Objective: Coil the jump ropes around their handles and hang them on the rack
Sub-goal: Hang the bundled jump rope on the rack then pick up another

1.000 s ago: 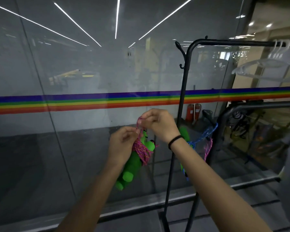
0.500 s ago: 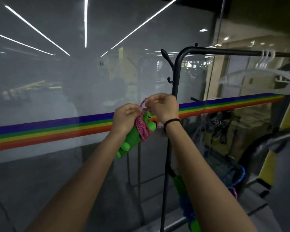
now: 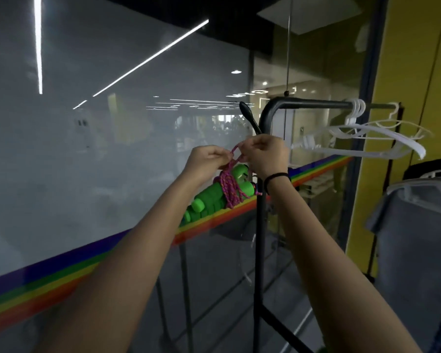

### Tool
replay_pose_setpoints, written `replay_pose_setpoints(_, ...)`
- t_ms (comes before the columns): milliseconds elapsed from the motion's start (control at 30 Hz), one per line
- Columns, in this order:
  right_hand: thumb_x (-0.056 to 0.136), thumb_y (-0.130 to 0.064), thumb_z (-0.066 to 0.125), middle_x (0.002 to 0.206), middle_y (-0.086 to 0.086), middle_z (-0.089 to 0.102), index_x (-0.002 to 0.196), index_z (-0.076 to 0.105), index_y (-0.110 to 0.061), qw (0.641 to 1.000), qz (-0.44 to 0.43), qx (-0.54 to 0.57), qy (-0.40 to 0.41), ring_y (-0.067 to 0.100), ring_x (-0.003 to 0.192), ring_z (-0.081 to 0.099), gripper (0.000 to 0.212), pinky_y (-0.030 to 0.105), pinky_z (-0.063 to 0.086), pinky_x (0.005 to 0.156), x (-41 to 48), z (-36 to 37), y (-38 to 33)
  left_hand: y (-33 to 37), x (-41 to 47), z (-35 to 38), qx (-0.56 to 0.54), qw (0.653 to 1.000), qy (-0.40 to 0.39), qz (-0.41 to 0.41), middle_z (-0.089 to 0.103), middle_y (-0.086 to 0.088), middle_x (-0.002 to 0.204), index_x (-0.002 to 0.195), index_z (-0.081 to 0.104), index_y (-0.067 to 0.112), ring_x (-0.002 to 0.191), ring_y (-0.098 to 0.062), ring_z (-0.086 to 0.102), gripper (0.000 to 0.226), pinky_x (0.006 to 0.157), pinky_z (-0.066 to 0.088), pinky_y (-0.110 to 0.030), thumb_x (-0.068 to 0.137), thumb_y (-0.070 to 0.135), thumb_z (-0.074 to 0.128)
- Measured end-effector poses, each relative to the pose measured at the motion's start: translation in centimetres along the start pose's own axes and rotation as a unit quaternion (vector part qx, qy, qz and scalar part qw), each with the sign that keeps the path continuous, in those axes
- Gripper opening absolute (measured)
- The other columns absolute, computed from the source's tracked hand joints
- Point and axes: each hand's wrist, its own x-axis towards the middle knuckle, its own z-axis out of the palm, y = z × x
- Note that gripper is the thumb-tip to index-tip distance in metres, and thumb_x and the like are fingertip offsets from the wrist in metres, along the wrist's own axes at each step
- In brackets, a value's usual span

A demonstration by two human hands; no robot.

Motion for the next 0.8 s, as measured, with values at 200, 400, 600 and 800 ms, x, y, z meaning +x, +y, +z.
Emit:
replay_pose_setpoints(200,0.080,-0.011,0.066,0.070,0.009,0.070,0.082,0.067,-0.002,0.998,-0.020,-0.011,0.060,0.006,0.051,0.065,0.010,0.014,0.052,0.050,0.1,-0.2,0.7,-0.7,1.6,0.8,-0.020,0.998,-0.043,0.032,0.066,-0.004,0.083,0.100,0.066,-0.006,0.057,0.008,0.062,0.018,0.059,0.047,-0.003,0.084,0.003,0.063)
replay_pose_setpoints(400,0.081,-0.014,0.067,0.075,0.009,0.071,0.085,0.066,-0.004,0.998,0.005,0.008,0.061,0.003,0.052,0.065,0.011,0.014,0.050,0.050,-0.2,-1.0,0.8,0.4,2.4,0.4,0.044,0.993,-0.103,0.046,0.065,0.001,0.082,0.101,0.067,0.002,0.074,-0.003,0.059,0.017,0.061,0.048,-0.005,0.087,0.010,0.061)
replay_pose_setpoints(600,0.082,-0.008,0.063,0.068,0.007,0.068,0.083,0.064,-0.002,0.997,0.001,0.048,0.064,0.007,0.052,0.066,0.006,0.016,0.049,0.048,-0.3,-2.5,-0.4,1.8,2.5,0.9,0.054,0.987,-0.145,0.036,0.067,0.003,0.083,0.103,0.068,0.010,0.071,-0.005,0.061,0.018,0.063,0.048,-0.014,0.088,0.018,0.062)
replay_pose_setpoints(800,0.084,-0.008,0.063,0.062,0.000,0.062,0.080,0.061,-0.006,0.999,0.018,0.027,0.044,-0.004,0.042,0.059,0.006,0.009,0.045,0.043,-0.2,-3.4,0.0,1.0,2.4,1.9,0.033,0.988,-0.148,0.000,0.068,-0.003,0.092,0.088,0.068,0.020,0.079,-0.015,0.060,0.006,0.073,0.046,-0.029,0.087,0.024,0.063)
